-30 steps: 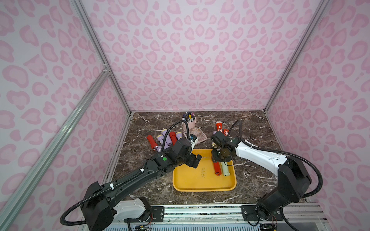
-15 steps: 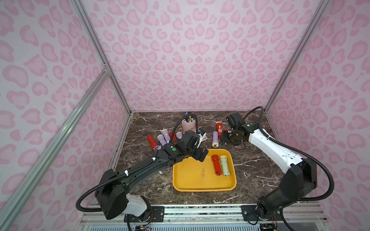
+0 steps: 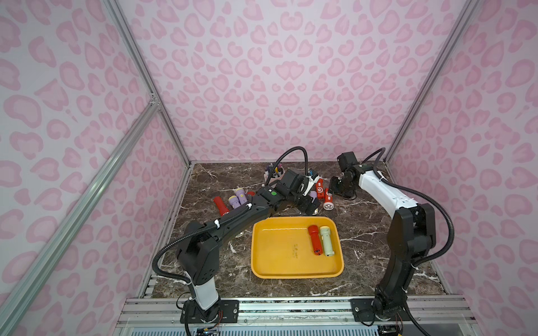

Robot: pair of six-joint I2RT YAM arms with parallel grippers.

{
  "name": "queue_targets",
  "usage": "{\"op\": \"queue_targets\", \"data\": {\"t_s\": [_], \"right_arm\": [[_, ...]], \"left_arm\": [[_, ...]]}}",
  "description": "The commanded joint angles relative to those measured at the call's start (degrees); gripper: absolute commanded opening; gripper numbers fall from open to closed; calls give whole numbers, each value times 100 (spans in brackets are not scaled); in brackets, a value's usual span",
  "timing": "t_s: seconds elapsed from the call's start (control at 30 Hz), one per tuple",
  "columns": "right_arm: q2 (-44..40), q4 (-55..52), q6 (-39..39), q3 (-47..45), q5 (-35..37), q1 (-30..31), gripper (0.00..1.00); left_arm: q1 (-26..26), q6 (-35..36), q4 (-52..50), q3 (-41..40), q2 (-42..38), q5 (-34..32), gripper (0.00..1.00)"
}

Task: Put the flashlights into the storage boxes
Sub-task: Place the flashlight at the storage box, then pick up the flashlight from the center of the board.

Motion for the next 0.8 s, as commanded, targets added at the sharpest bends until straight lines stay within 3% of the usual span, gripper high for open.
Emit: {"op": "queue_targets", "data": {"t_s": [0.0,0.47,0.77], "right_arm": [[427,121,-59,246,23,-73,53],[2050,-303,-192,1820,84,-269,52],[2373,-407,-225,1897,124,-330,52]], "left_arm": [[62,196,-66,168,109,253,95],[494,218,-95,289,305,597,96],[558,172,-164,414,463,696,96]]}}
